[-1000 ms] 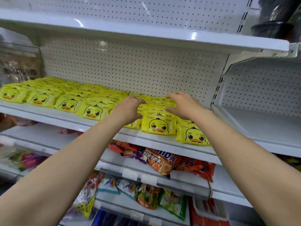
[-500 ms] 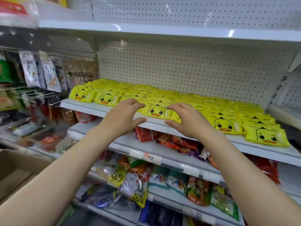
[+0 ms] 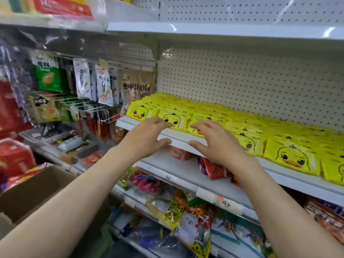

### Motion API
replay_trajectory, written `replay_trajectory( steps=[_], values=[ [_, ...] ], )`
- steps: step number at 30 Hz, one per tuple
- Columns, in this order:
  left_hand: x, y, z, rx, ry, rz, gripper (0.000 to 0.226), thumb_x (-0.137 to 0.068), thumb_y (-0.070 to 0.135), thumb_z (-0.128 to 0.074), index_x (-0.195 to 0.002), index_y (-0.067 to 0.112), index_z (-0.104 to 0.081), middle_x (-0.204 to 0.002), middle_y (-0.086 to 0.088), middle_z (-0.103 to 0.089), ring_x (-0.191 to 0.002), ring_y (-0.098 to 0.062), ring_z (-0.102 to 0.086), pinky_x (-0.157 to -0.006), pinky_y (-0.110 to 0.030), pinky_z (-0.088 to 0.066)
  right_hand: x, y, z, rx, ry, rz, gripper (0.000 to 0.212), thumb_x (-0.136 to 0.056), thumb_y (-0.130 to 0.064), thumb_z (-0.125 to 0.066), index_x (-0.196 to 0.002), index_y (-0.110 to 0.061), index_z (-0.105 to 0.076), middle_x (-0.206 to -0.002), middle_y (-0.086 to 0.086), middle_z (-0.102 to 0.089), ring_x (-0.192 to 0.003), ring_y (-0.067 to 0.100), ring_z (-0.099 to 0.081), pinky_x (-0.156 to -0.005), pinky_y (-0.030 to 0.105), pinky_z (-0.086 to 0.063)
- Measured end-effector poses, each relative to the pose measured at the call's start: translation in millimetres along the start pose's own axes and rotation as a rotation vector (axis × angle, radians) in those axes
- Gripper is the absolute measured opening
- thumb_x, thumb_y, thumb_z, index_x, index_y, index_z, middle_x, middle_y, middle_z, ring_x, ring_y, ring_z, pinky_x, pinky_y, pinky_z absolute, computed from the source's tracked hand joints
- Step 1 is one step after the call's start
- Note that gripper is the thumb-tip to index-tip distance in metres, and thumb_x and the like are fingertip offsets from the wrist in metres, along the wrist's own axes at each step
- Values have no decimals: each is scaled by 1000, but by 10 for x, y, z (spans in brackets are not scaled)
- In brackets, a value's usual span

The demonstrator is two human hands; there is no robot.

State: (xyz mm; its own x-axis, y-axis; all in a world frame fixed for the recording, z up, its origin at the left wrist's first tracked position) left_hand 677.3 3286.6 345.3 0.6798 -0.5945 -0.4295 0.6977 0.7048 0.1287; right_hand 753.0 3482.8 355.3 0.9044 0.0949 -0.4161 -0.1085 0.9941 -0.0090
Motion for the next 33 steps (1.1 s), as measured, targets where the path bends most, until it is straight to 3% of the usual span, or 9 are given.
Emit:
replay_trajectory(
  steps=[12,19,28,33],
  values=[
    [-1094,-1544,-130,-48,-34,-19,56,-88,41,-65,-139,24,-48,-136,-3,-50,-125,-24,-47,-103,-38,-41,-1709,-178,-727,-22,-20,-34,53,-94,-53,-53,-142,-32,-43,-148,-8,-40,-137,17,-34,-98,35,-42],
    [-1556,-2263,-474,-28,-114,-82,60,-85,37,-70,-140,27,-48,-144,-5,-45,-131,-24,-43,-106,-39,-38,-2378,-352,-1228,-13,-60,-76,54,-92,-50,-58,-141,-30,-45,-146,-5,-42,-136,19,-35,-97,36,-44],
    [-2040,-2986,-1092,-33,-136,-321,71,-73,34,-81,-138,29,-51,-145,-10,-45,-132,-33,-41,-105,-47,-39,-2942,-682,-2030,-43,-40,-217,62,-85,-41,-71,-140,-23,-49,-148,5,-43,-139,24,-34,-106,40,-41],
    [-2114,-3216,-1251,32,2,-500,77,-60,32,-89,-130,23,-60,-135,-13,-54,-117,-37,-53,-94,-49,-48,-3009,-649,-2216,10,35,-253,66,-68,-44,-84,-125,-17,-63,-133,11,-58,-124,32,-52,-99,41,-46]
  ],
)
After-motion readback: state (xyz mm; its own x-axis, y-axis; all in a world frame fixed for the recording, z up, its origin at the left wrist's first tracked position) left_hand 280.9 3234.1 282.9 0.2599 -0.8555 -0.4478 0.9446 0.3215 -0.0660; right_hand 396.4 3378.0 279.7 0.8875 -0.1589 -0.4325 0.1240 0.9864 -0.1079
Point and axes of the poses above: each hand's wrist, its own x-axis away from the middle knuckle, its own z-axis out of the back of the hand, y = z × x, the point moved 3 cm from there along -x, towards the middle knuckle
